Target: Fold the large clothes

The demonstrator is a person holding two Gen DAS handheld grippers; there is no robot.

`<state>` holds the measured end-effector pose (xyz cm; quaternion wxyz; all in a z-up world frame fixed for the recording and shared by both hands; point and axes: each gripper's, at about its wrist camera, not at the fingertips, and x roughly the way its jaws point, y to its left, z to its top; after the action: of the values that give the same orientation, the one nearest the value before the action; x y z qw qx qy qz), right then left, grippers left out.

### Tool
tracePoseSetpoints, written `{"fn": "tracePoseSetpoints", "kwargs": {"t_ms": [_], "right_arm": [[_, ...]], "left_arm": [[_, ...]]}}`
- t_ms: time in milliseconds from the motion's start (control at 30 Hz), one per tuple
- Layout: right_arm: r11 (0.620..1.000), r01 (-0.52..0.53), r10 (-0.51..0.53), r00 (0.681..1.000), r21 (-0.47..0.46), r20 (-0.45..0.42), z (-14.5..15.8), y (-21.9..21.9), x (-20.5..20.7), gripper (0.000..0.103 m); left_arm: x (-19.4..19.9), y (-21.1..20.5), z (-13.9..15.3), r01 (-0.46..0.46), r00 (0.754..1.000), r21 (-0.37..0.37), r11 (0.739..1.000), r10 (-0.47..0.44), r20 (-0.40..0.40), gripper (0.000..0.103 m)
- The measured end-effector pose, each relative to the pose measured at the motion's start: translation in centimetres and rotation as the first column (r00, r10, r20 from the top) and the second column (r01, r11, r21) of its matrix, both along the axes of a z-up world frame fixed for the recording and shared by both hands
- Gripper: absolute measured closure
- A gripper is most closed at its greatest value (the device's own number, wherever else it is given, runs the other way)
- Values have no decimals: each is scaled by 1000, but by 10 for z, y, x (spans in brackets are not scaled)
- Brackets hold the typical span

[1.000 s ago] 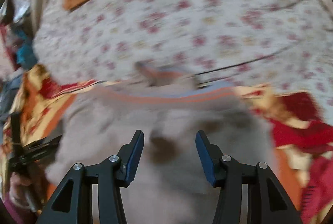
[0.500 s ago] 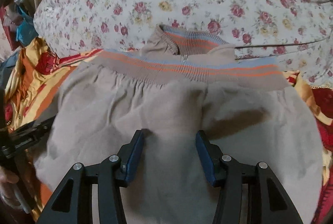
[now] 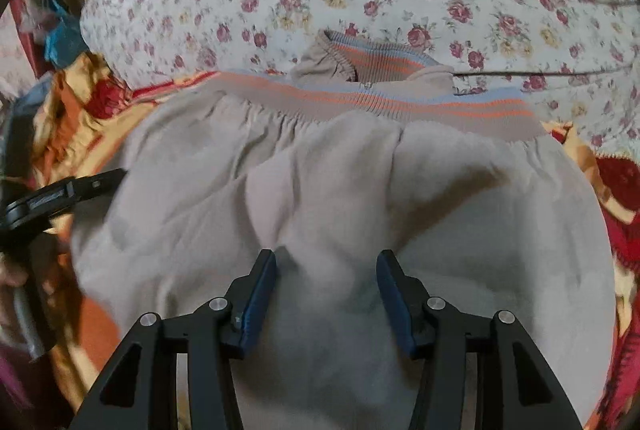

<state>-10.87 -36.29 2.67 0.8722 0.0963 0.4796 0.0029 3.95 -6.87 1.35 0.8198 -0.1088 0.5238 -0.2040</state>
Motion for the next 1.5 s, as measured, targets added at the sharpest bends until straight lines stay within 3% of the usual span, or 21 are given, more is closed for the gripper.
{"fn": "tracePoseSetpoints", "kwargs": {"t_ms": [133, 233, 333, 433, 500, 667, 800, 867, 900, 933, 1033, 1167, 1300, 1433, 1500], "right_arm": [[1000, 9, -9, 1000, 21, 15, 9, -10, -19, 53], [999, 22, -23, 999, 36, 35, 16, -18, -36, 52], [997, 38, -41, 998, 61, 53, 18, -25, -43, 43], [994, 58, -64, 996, 93, 60, 17, -34, -49, 42], [991, 71, -77, 995, 112, 58, 15, -38, -53, 42], [988, 80, -91, 993, 130, 77, 18, -48, -66, 42], [986, 97, -109, 991, 137, 81, 19, -56, -72, 42], [982, 106, -120, 989, 153, 83, 18, -59, -74, 42], [981, 109, -124, 988, 163, 86, 19, -59, -75, 42], [979, 110, -127, 988, 169, 91, 19, -60, -77, 42], [978, 111, -130, 986, 176, 105, 21, -62, -82, 42], [975, 117, -143, 981, 187, 134, 27, -70, -91, 42], [966, 155, -193, 965, 209, 176, 33, -87, -106, 42], [941, 216, -272, 940, 262, 204, 34, -109, -121, 42], [926, 235, -303, 929, 295, 213, 34, -120, -127, 42]], "left_arm": [[5, -8, -3, 7, 1000, 9, 1000, -7, -2, 20], [2, -17, -3, 47, 999, 29, 998, -47, 6, 20], [-1, -30, -3, 106, 994, 29, 994, -107, 1, 20], [-1, -44, -5, 155, 988, 4, 988, -155, -27, 20], [2, -47, -5, 151, 988, 6, 989, -150, -36, 20], [7, -35, -10, 102, 992, -93, 990, -108, -65, 19], [6, -40, -9, 122, 990, -58, 991, -125, -57, 19], [3, -40, -8, 125, 991, -46, 991, -128, -47, 39], [3, -39, -7, 127, 990, -64, 990, -130, -50, 63], [5, -38, -8, 127, 988, -103, 987, -135, -73, 73], [1, -36, -2, 117, 989, -128, 985, -128, -80, 86], [-15, -46, 29, 137, 990, -128, 982, -141, -26, 91], [-41, -78, 80, 221, 975, -126, 967, -214, 65, 92], [-78, -145, 124, 341, 935, -84, 936, -328, 132, 92], [-91, -174, 131, 387, 916, -63, 920, -376, 140, 92]]}}
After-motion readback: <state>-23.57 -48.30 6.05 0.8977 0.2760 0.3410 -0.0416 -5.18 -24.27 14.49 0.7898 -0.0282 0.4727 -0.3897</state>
